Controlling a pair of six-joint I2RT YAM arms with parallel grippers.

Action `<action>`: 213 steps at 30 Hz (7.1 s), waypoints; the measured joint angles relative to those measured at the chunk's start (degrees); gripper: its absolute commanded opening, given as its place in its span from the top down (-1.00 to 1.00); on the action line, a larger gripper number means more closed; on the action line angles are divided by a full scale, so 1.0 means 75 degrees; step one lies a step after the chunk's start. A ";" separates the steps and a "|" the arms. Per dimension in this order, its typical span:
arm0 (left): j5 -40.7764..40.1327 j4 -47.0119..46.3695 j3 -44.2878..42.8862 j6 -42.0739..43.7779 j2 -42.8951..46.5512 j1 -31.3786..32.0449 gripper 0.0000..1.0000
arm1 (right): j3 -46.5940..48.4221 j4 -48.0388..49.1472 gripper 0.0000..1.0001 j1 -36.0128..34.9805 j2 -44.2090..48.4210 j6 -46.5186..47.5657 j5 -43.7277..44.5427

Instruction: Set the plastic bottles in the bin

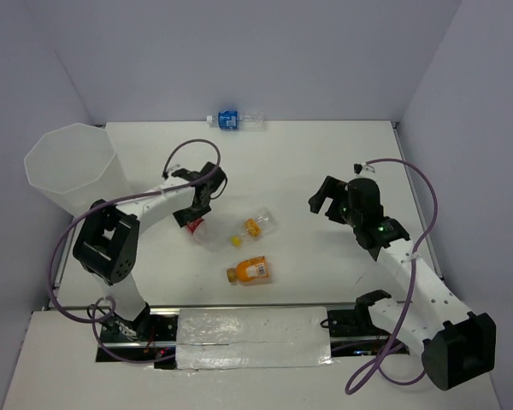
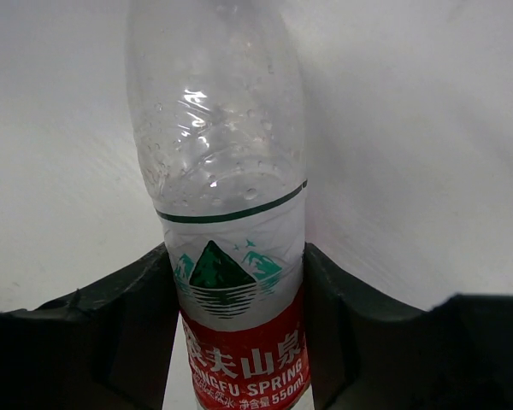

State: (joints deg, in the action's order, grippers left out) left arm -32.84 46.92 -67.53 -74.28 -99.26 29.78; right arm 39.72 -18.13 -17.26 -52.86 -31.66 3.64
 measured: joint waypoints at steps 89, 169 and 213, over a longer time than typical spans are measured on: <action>0.2192 -0.1204 -0.2693 0.6916 -0.1955 0.2483 -0.99 | -0.0248 -0.0726 -0.99 0.0006 0.1378 0.0023 0.1536; 0.2614 -0.0455 -0.1556 0.7761 0.2498 0.1495 -0.99 | -0.0248 -0.0082 -0.99 0.0006 0.0796 -0.0484 0.0236; 0.4552 -0.0944 -0.0216 0.8489 0.0087 0.3914 -0.11 | -0.0408 -0.0058 -0.99 0.0006 0.0679 -0.0455 0.0195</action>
State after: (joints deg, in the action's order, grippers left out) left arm 1.30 39.83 -69.14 -10.61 -98.61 59.13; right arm 36.67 -18.57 -17.21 -47.77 -35.07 5.10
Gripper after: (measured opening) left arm 0.561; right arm 0.994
